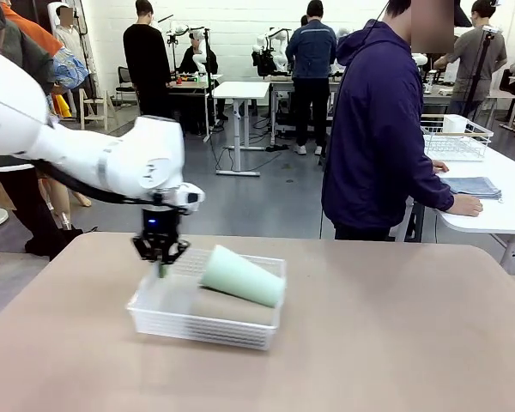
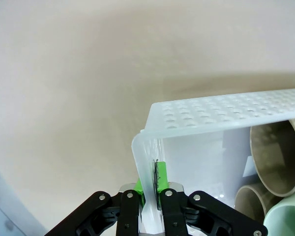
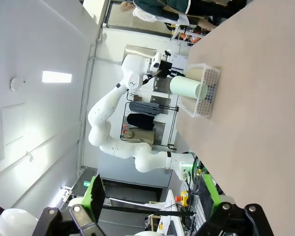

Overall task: Clean and organize the cups into the basket.
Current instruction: Move the Organizing basket back to the left side of the table.

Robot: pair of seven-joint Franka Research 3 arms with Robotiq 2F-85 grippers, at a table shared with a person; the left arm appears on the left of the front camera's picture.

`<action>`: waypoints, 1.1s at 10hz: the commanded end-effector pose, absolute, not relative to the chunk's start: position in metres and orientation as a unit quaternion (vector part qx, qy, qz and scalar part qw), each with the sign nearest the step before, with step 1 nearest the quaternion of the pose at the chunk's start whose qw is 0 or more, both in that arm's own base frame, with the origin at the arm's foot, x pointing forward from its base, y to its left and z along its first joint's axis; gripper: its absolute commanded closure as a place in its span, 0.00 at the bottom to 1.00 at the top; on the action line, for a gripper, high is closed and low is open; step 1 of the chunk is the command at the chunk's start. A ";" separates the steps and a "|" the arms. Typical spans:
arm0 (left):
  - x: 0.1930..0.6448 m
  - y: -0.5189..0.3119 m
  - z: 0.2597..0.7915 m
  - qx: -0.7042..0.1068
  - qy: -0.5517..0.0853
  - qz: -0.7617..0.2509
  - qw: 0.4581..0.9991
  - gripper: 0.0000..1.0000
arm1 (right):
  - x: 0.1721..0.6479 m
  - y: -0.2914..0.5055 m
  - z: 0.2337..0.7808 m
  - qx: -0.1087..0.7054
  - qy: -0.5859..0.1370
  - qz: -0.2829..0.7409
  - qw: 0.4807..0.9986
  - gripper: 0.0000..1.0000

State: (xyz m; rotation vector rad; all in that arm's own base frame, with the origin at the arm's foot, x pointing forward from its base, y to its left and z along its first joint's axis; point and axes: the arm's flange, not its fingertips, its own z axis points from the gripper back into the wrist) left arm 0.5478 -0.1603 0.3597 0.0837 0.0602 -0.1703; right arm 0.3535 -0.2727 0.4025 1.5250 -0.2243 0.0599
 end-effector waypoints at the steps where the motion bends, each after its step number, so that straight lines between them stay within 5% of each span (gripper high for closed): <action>1: 0.544 -0.090 0.374 0.070 0.005 -0.075 0.995 0.93 | 0.352 -0.272 0.402 0.692 -0.102 0.027 0.714 0.00; 11: 0.572 0.065 0.372 0.121 -0.006 0.051 0.991 0.93 | 0.352 -0.272 0.402 0.692 -0.102 0.027 0.714 0.00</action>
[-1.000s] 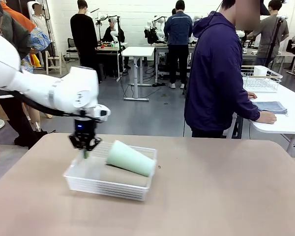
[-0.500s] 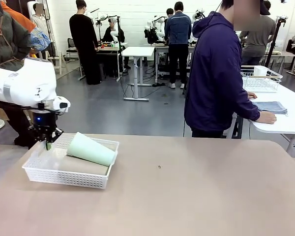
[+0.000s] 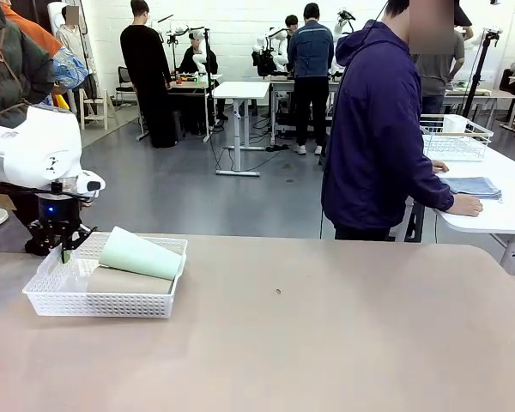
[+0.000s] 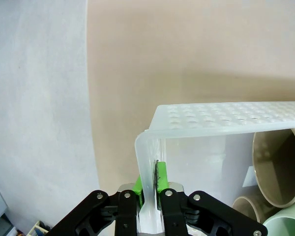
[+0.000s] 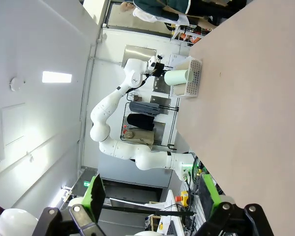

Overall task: Clean and organize the cups into the basket.
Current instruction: Move the Organizing basket back to the left side of the table.

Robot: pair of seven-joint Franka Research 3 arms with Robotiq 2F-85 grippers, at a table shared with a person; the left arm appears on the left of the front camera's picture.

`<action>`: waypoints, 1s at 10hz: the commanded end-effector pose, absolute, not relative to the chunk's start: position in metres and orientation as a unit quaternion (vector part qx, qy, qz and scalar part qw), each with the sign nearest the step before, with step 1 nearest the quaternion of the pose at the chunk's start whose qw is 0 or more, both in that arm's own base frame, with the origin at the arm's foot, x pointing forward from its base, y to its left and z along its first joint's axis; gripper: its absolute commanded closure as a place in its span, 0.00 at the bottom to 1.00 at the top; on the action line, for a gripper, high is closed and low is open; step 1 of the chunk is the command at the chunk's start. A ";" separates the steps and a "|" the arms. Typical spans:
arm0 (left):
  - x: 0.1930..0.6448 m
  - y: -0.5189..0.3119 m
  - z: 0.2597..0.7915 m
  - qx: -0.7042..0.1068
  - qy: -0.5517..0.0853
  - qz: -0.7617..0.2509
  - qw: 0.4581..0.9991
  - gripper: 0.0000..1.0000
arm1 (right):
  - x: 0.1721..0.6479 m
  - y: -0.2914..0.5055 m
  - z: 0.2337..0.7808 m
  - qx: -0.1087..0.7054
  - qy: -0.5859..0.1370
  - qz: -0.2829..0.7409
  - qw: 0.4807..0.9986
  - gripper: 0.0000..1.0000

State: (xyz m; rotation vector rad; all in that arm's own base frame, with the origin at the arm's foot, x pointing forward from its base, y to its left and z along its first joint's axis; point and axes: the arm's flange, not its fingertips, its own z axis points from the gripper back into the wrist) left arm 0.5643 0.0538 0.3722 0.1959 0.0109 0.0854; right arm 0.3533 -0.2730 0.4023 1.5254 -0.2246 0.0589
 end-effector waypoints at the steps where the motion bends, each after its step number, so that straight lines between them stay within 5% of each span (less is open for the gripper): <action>1: 0.573 0.073 0.371 0.116 -0.006 0.052 0.992 0.93 | 0.352 -0.272 0.402 0.692 -0.102 0.027 0.714 0.00; 2: 0.574 0.078 0.370 0.115 -0.008 0.052 0.992 0.93 | 0.352 -0.272 0.402 0.692 -0.102 0.027 0.714 0.00; 3: 0.574 0.081 0.370 0.101 -0.014 0.049 0.994 0.39 | 0.352 -0.272 0.402 0.692 -0.102 0.027 0.714 0.00; 4: 0.574 0.080 0.371 0.102 -0.014 0.046 0.994 0.33 | 0.352 -0.272 0.402 0.692 -0.102 0.027 0.714 0.00; 5: 0.574 0.081 0.372 0.105 -0.015 0.049 0.993 0.00 | 0.352 -0.272 0.402 0.692 -0.102 0.027 0.714 0.00; 7: 0.573 0.080 0.371 0.106 -0.014 0.049 0.993 0.00 | 0.352 -0.272 0.402 0.692 -0.102 0.027 0.714 0.00; 8: 0.572 0.080 0.372 0.106 -0.016 0.051 0.993 0.10 | 0.352 -0.272 0.402 0.692 -0.102 0.027 0.714 0.00; 10: 0.572 0.081 0.372 0.108 -0.015 0.051 0.993 0.00 | 0.352 -0.272 0.402 0.692 -0.102 0.027 0.714 0.00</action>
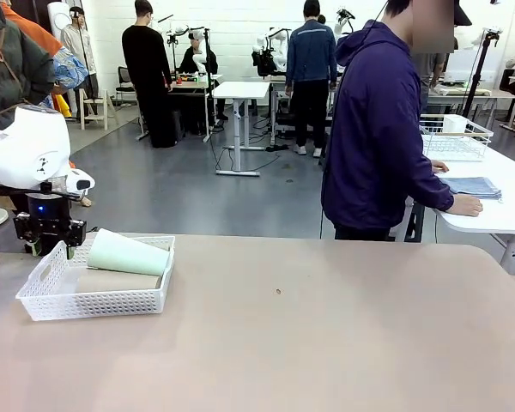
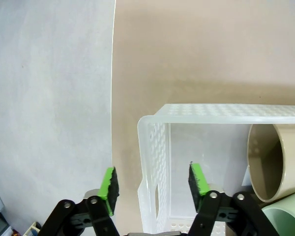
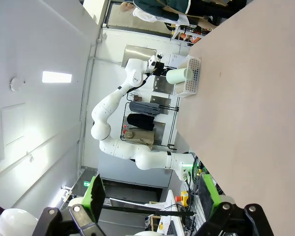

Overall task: Clean and organize the cups into the basket.
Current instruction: Move the Organizing basket back to the left side of the table.

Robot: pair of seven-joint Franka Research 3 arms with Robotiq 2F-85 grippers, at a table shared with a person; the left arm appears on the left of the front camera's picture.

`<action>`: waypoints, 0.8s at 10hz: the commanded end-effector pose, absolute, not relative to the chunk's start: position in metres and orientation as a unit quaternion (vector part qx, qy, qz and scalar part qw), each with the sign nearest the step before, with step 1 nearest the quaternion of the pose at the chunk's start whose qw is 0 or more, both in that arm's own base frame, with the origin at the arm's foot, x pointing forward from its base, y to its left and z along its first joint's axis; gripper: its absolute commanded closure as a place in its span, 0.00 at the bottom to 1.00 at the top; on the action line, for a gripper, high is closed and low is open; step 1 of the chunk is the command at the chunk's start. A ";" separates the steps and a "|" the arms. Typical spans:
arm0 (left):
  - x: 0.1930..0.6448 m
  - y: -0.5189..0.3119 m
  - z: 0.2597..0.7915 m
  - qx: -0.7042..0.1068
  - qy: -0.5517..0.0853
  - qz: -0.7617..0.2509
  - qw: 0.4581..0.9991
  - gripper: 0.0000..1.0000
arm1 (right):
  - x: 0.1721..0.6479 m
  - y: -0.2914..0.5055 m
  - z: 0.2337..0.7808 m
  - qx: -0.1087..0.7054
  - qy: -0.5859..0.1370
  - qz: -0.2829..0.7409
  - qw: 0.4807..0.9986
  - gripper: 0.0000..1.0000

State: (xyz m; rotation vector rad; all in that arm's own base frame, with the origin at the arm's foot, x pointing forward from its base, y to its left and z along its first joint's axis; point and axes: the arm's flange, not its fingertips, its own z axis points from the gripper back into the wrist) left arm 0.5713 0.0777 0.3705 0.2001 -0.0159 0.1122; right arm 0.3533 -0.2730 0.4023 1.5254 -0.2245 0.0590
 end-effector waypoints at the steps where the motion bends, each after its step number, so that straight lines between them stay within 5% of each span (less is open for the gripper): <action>1: 0.572 0.081 0.373 0.108 -0.015 0.051 0.993 0.00 | 0.352 -0.272 0.402 0.692 -0.102 0.027 0.714 0.00; 8: 0.557 0.072 0.386 0.084 -0.027 0.071 0.994 0.00 | 0.352 -0.272 0.402 0.692 -0.102 0.027 0.714 0.00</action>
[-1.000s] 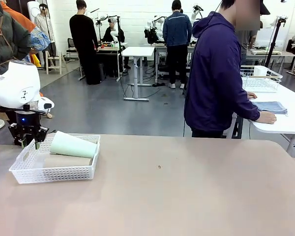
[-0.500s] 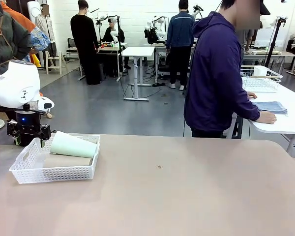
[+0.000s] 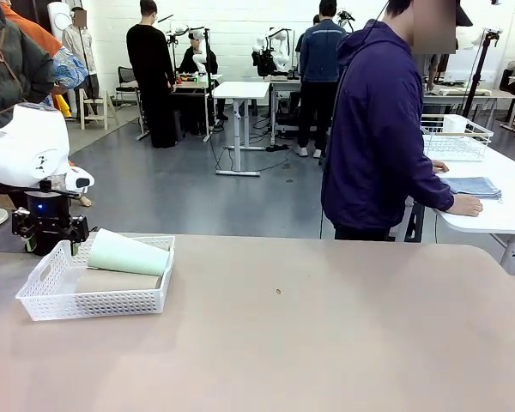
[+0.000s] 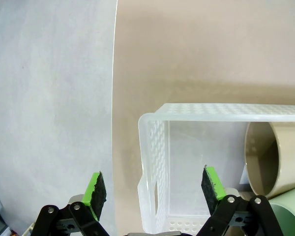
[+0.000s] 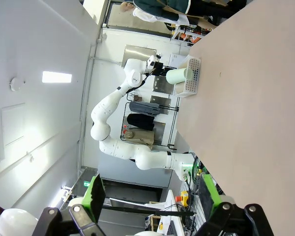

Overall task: Clean and organize the cups into the basket.
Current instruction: Move the Organizing basket back to the left side of the table.

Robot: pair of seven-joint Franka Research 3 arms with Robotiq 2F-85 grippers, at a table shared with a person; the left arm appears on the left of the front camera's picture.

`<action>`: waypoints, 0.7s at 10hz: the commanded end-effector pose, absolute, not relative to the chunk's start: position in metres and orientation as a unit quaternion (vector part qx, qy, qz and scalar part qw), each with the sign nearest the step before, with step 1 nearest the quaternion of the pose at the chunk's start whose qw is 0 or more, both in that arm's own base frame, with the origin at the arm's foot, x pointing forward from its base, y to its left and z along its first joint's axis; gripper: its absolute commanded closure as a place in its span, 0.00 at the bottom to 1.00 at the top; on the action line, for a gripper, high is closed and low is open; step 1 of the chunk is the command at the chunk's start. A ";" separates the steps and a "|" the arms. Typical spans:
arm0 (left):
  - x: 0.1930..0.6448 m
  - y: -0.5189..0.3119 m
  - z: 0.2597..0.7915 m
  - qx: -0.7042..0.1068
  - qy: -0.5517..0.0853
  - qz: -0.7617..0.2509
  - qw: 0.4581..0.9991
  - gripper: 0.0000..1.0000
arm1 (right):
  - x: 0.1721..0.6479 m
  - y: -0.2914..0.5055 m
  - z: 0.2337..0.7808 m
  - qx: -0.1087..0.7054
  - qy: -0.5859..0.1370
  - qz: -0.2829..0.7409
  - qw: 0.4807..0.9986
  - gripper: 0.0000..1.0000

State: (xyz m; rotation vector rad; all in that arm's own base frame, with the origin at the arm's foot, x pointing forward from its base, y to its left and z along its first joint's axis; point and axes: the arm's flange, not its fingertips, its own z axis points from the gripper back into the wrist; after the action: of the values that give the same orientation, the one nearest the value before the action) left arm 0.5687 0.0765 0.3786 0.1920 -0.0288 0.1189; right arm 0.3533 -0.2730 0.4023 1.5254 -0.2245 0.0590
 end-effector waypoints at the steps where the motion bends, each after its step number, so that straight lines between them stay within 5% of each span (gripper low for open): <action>1: 0.538 0.062 0.403 0.056 -0.039 0.093 0.993 0.00 | 0.352 -0.272 0.402 0.692 -0.102 0.027 0.714 0.00; 7: 0.386 -0.012 0.514 0.020 -0.143 0.099 0.985 0.00 | 0.352 -0.272 0.402 0.692 -0.102 0.027 0.714 0.00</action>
State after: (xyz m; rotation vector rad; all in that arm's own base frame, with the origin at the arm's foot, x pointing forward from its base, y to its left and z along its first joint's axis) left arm 0.4060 -0.0050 0.5154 0.0386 -0.2790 0.1983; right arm 0.3536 -0.2723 0.4022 1.5263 -0.2230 0.0602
